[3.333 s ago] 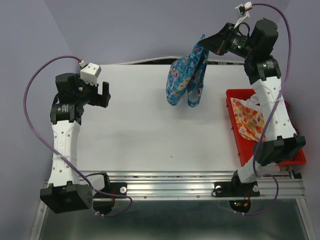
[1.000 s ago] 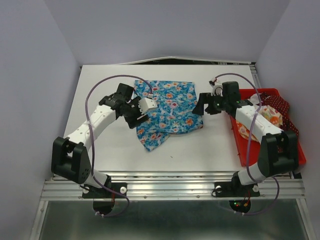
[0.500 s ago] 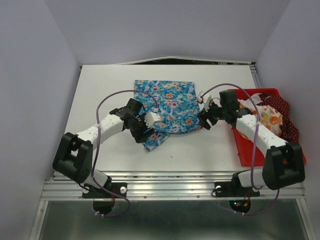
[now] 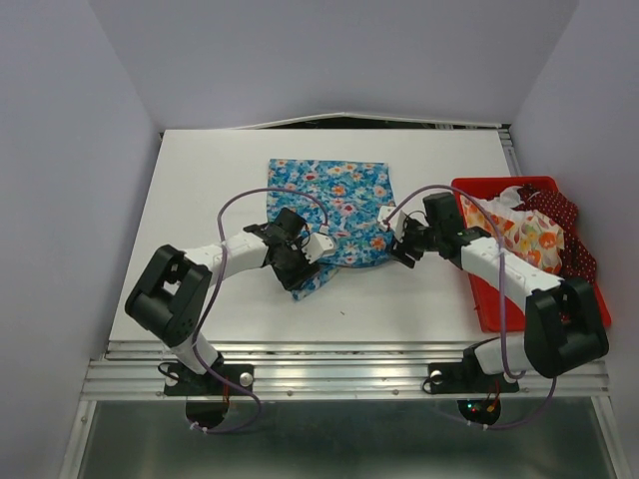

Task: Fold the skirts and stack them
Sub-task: Flatten the skirt out

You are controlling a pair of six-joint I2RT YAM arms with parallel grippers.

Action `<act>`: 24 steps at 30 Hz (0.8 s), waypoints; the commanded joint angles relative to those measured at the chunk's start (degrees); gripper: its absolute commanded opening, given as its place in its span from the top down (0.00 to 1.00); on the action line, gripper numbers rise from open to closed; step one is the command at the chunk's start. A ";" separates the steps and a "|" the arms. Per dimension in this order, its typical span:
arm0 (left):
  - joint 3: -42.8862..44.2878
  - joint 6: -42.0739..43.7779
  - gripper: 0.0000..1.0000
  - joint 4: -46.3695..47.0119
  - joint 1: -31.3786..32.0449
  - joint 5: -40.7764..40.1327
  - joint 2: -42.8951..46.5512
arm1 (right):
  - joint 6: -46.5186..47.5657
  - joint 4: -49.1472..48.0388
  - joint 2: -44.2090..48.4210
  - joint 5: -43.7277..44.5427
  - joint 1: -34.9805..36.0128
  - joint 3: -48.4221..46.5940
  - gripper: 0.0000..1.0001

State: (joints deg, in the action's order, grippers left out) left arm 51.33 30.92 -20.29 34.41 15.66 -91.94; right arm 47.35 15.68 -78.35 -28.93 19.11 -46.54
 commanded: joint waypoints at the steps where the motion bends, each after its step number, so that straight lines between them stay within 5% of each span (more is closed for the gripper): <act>1: -1.93 -0.68 0.43 -0.80 0.30 -4.49 -2.80 | 4.32 -4.60 1.09 -0.51 0.92 2.07 0.35; 4: -2.03 -0.51 0.60 -1.59 0.48 -5.38 -3.86 | 6.96 -4.70 2.40 -1.48 0.93 3.64 0.36; 18: -0.09 0.28 0.62 -3.08 0.48 -2.92 -3.60 | 19.26 -16.72 0.39 2.20 4.88 12.35 0.36; 21: 0.00 0.11 0.62 -3.26 0.48 -2.39 -2.98 | 20.41 -21.47 -1.28 4.57 5.41 13.58 0.55; 24: 0.00 0.46 0.57 -3.96 0.48 -2.65 -1.93 | 19.28 -23.41 -2.07 6.24 5.41 13.33 0.99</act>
State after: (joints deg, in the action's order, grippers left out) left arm 52.27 30.22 -20.18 34.83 14.28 -93.10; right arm 65.49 0.03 -79.96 -25.54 24.08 -33.26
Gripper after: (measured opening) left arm 0.404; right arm 0.237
